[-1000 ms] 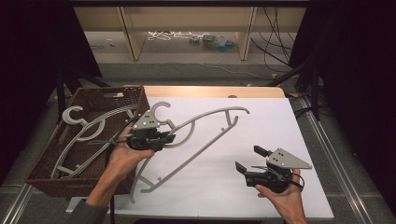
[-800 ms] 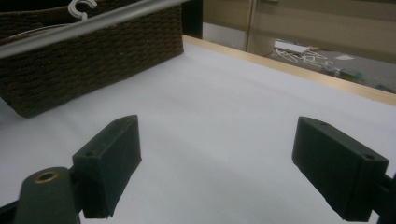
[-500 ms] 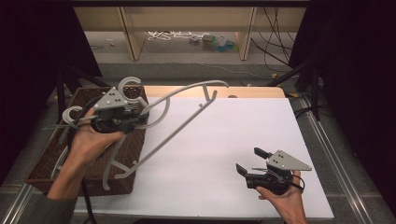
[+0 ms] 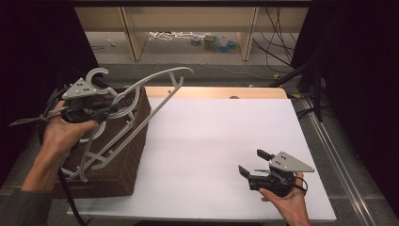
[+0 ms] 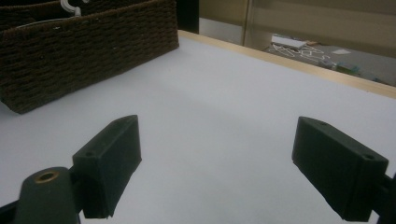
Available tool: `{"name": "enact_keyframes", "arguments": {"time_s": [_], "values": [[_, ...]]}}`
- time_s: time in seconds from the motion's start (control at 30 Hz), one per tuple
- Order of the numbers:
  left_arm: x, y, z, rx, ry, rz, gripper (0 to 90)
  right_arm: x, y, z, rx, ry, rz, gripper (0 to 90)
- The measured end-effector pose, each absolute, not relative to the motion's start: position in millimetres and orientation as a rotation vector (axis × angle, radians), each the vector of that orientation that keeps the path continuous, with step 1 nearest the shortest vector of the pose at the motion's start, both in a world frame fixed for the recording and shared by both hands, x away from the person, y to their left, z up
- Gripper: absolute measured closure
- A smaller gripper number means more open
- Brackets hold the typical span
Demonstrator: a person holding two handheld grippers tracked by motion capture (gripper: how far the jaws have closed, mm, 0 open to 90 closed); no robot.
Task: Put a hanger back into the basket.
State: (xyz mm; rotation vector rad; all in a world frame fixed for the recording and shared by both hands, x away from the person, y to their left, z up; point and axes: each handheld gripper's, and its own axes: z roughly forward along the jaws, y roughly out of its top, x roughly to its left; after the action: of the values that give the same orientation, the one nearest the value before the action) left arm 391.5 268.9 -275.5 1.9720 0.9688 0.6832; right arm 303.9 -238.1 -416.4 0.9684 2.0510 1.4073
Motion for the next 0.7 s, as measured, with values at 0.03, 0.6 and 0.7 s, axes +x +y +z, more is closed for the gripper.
{"name": "enact_keyframes", "arguments": {"time_s": [0.03, 0.6, 0.7], "values": [[394, 274, -275, 2.002, 0.948, 0.704, 82.0, 304, -238, -417, 0.976, 2.055, 1.406, 16.4], [416, 325, -298, 1.964, 1.039, 0.827, 81.9, 305, -238, -419, 0.991, 2.078, 1.393, 16.3], [420, 333, -303, 2.011, 1.06, 0.832, 82.0, 304, -239, -419, 0.991, 2.078, 1.394, 16.3]]}}
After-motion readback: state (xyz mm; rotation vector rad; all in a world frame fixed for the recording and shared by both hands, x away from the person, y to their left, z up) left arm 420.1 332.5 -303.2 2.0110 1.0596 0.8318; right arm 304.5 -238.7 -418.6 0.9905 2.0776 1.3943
